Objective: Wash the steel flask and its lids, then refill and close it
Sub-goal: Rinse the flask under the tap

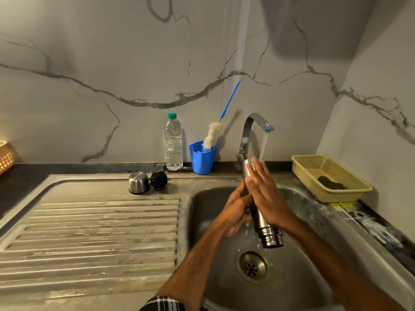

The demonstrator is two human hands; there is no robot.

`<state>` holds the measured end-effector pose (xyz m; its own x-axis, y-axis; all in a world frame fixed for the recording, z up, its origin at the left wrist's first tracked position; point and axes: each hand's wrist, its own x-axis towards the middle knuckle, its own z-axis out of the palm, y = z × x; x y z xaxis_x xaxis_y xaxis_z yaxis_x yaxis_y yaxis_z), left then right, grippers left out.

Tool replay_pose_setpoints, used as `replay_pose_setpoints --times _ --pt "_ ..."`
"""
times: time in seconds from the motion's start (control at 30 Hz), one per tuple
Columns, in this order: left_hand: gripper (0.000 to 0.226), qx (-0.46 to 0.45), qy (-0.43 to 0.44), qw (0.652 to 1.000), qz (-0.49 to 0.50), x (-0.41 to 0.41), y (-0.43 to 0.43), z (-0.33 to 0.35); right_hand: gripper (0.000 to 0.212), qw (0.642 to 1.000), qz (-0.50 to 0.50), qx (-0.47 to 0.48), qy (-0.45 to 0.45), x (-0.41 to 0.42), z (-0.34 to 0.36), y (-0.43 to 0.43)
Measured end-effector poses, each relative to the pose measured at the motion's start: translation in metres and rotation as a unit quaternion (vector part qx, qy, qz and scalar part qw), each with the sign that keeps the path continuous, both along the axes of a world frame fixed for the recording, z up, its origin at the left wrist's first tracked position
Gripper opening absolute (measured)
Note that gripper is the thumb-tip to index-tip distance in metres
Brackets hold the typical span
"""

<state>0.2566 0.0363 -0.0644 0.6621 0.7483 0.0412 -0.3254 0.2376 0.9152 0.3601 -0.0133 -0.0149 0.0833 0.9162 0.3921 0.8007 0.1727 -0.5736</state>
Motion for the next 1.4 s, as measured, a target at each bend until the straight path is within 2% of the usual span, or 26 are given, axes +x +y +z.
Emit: replay_pose_setpoints --times 0.07,0.13,0.27,0.37,0.57,0.67,0.8,0.9,0.97,1.13,1.17,1.27,1.4 --pt "0.052 -0.017 -0.006 1.0 0.001 -0.002 0.001 0.002 0.046 0.999 0.012 0.006 0.036 0.007 0.01 0.018" --pt "0.059 -0.024 -0.007 1.0 0.001 -0.003 0.002 0.004 0.051 0.995 0.006 0.012 0.101 0.017 0.014 0.035" --pt "0.065 -0.032 -0.014 0.999 0.017 -0.005 0.003 0.006 0.056 0.95 -0.014 -0.035 0.311 0.029 0.006 0.052" --pt "0.068 -0.034 -0.013 0.999 0.022 -0.004 0.003 0.005 0.07 0.93 -0.034 -0.077 0.358 0.03 -0.014 0.037" --pt "0.057 -0.048 -0.02 0.998 0.046 -0.004 0.002 0.004 0.056 0.952 -0.044 -0.07 0.295 0.012 -0.036 -0.018" --pt "0.05 -0.049 -0.023 0.997 0.053 -0.004 0.001 0.007 0.067 0.96 -0.016 -0.076 0.27 0.008 -0.039 -0.036" --pt "0.042 -0.064 0.004 0.997 0.046 0.0 0.0 0.007 0.076 0.976 -0.062 -0.054 0.2 0.011 -0.039 -0.038" --pt "0.048 -0.04 0.065 0.997 0.035 0.0 -0.001 0.003 0.086 0.985 -0.091 -0.064 0.128 0.01 -0.045 -0.04" --pt "0.061 -0.029 0.084 0.996 0.028 0.0 -0.002 0.002 0.089 0.988 -0.091 -0.07 0.107 0.009 -0.048 -0.043" --pt "0.08 -0.061 0.025 0.997 0.035 -0.002 0.0 0.0 0.078 0.993 -0.072 -0.076 0.05 0.0 -0.04 -0.048" --pt "0.076 -0.058 0.014 0.998 0.029 -0.003 0.0 0.001 0.078 0.995 -0.06 -0.073 0.035 -0.004 -0.037 -0.048" --pt "0.046 -0.064 -0.018 0.998 0.015 -0.006 -0.003 0.006 0.073 0.996 -0.039 -0.074 -0.005 -0.006 -0.028 -0.042" --pt "0.047 -0.049 -0.021 0.999 0.001 -0.007 0.003 0.001 0.068 0.996 -0.019 -0.066 -0.051 -0.001 -0.011 -0.012"
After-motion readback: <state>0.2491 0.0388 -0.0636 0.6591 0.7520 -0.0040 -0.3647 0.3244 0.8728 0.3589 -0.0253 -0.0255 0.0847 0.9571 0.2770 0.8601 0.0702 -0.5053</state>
